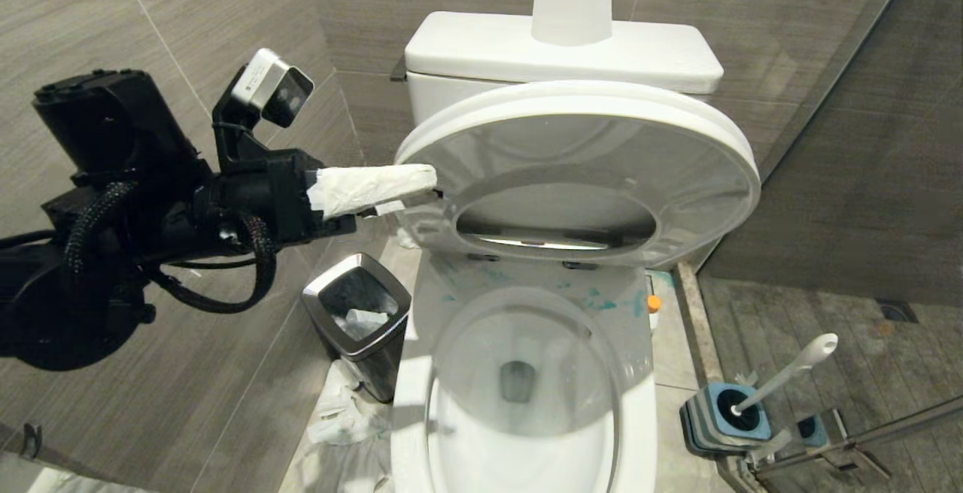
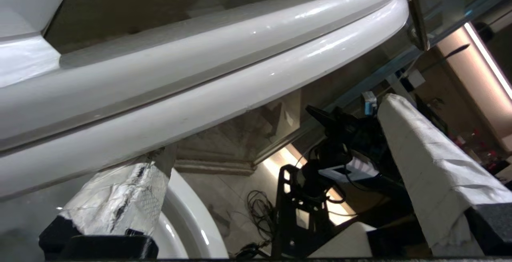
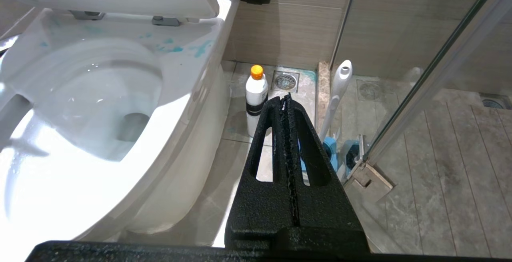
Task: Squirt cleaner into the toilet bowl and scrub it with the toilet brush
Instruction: Use the left hand to lift the toilet lid slightly
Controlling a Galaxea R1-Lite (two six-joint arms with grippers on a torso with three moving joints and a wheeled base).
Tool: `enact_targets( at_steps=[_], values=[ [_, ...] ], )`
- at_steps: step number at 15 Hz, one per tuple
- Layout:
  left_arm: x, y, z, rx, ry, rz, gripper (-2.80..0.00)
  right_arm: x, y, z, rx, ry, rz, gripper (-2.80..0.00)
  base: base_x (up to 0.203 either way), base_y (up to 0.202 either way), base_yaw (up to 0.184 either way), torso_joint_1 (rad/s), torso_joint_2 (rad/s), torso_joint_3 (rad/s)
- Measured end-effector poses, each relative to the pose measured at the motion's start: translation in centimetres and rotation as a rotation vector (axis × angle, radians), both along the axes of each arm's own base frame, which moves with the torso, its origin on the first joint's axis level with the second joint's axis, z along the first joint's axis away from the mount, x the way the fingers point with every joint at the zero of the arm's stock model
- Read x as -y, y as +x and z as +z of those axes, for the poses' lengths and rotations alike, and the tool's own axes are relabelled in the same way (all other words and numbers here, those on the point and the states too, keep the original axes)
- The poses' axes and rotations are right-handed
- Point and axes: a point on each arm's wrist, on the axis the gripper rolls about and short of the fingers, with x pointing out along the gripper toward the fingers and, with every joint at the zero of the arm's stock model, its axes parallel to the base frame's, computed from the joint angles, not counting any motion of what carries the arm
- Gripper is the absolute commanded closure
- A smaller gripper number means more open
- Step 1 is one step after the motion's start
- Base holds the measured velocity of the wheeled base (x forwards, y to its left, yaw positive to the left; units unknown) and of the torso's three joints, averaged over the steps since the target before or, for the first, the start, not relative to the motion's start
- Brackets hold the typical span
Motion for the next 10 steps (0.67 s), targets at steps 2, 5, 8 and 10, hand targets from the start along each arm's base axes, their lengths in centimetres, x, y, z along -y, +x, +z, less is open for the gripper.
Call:
enact_targets(
  at_steps=[2, 5, 8, 10],
  values=[
    [0.2, 0.9, 0.0, 0.006, -0.015, 0.056, -2.8, 0.0, 0.0, 0.0, 0.001, 0.0, -0.001, 0.0, 0.0, 0.0, 0.0, 0.0, 0.0, 0.0],
    [0.6, 2.2, 0.3, 0.018, -0.034, 0.116, -2.8, 0.0, 0.0, 0.0, 0.001, 0.0, 0.0, 0.0, 0.0, 0.0, 0.0, 0.0, 0.0, 0.0],
    [1.0, 3.3, 0.5, 0.03, -0.046, 0.144, -2.8, 0.0, 0.0, 0.0, 0.0, 0.0, 0.0, 0.0, 0.0, 0.0, 0.0, 0.0, 0.0, 0.0],
    [1.3, 3.9, 0.7, 0.036, -0.058, 0.181, -2.8, 0.0, 0.0, 0.0, 0.0, 0.0, 0.0, 0.0, 0.0, 0.0, 0.0, 0.0, 0.0, 0.0]
  ],
)
